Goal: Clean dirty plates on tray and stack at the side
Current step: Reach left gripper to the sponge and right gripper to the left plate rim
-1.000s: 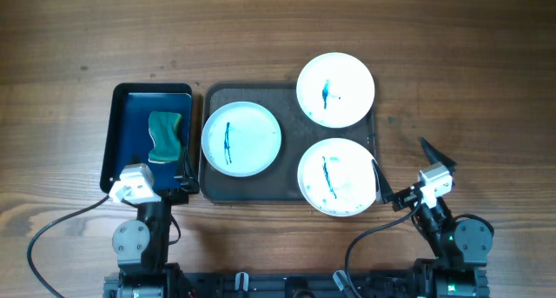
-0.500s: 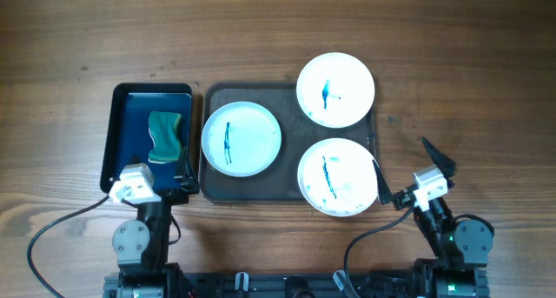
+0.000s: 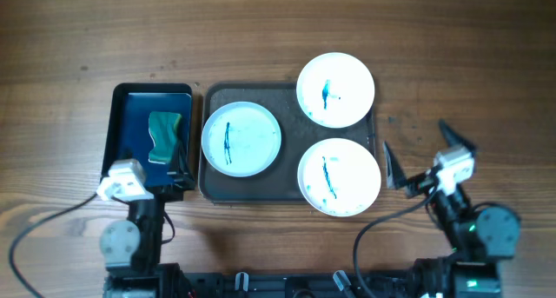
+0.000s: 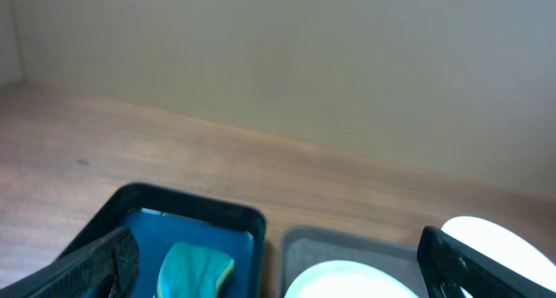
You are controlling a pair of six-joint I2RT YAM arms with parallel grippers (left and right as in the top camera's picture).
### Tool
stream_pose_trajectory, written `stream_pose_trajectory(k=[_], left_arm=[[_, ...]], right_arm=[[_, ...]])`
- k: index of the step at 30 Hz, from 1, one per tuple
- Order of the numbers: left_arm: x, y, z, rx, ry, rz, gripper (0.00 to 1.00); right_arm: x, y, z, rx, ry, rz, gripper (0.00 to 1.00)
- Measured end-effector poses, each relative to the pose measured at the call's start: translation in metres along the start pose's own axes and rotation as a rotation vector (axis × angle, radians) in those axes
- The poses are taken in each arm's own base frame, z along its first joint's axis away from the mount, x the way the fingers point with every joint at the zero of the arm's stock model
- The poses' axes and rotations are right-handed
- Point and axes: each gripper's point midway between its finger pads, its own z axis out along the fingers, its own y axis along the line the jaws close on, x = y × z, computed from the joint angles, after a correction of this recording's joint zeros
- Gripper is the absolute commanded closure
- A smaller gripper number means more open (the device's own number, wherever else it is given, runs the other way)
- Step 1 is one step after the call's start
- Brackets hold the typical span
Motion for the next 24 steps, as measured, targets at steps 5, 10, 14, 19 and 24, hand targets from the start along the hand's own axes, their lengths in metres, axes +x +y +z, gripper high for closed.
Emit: stream_pose_trajectory(k=[5, 10, 14, 19, 24], left_arm=[[-0.033, -0.012, 0.012, -0.011, 0.142, -0.004, 0.0], [-0.04, -0.015, 0.056, -0.064, 0.412, 0.01, 0.0], [-0.023, -0.022, 0.085, -0.061, 0.684, 0.109, 0.0], [0.013, -0.046, 0.105, 0.052, 0.852, 0.122, 0.0], [0.037, -0.075, 0.102, 0.19, 0.938, 0.095, 0.0]], right_arm=[[-0.042, -0.008, 0.029, -0.082, 0.126, 0.082, 0.0], [-0.025, -0.008, 0.063, -0.185, 0.392, 0.242, 0.0], [-0.01, -0.014, 0.088, -0.235, 0.597, 0.347, 0.0], [-0.004, -0.01, 0.114, -0.311, 0.662, 0.493, 0.0], [0.015, 0.006, 0.123, -0.357, 0.75, 0.705, 0.01]])
